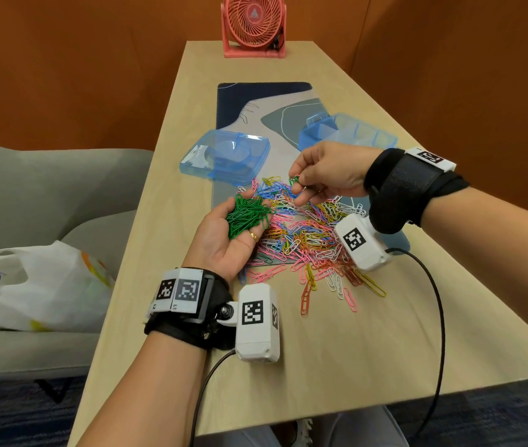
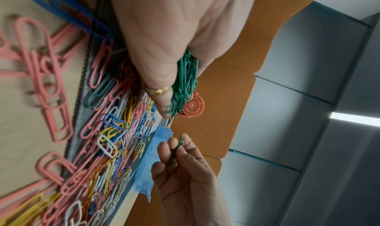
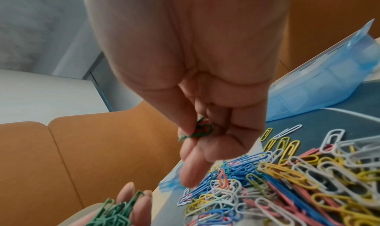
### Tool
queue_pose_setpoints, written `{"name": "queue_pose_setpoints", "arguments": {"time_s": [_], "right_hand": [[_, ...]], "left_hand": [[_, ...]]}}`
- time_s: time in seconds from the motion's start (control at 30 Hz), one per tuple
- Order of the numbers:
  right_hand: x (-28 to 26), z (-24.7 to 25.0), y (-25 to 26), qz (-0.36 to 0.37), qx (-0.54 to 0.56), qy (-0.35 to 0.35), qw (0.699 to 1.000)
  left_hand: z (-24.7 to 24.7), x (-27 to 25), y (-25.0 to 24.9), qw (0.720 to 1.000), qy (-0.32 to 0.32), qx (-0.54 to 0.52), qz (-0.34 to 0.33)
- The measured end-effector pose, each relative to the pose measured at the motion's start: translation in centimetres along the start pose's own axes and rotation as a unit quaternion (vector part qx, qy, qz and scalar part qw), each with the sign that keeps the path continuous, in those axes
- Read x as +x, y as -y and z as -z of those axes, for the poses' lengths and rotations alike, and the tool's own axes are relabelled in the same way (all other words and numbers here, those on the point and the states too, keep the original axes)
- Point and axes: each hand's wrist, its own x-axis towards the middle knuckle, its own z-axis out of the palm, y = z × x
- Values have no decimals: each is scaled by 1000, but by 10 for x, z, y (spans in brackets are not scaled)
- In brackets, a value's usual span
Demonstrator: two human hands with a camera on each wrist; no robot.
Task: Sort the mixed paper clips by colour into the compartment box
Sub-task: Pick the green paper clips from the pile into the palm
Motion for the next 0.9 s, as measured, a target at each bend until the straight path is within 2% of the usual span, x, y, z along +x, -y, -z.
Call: {"name": "queue_pose_setpoints", "arguments": {"time_s": [0.23,0.33,0.47,0.6,0.73,0.9], "right_hand": [[5,2,-3,-20,-30,-22,999],[4,0,-7,1,-53,-10,999],[3,-3,-9,38,-140,-17,989],[5,-6,-10,32,-74,-22,997],[3,-4,-5,30,-95,-19,995],[5,-1,-6,6,-43,0,999]], "left_hand": [[-2,-2,4,1000,13,2,12],[-1,-2,3,1000,13,0,9],[1,-1,0,1000,11,-12,6],[2,-1,-3,1000,9,-16,1],[3,-1,-5,1000,7,-26,-1],[3,0,-5,1000,3,-17,-3]]}}
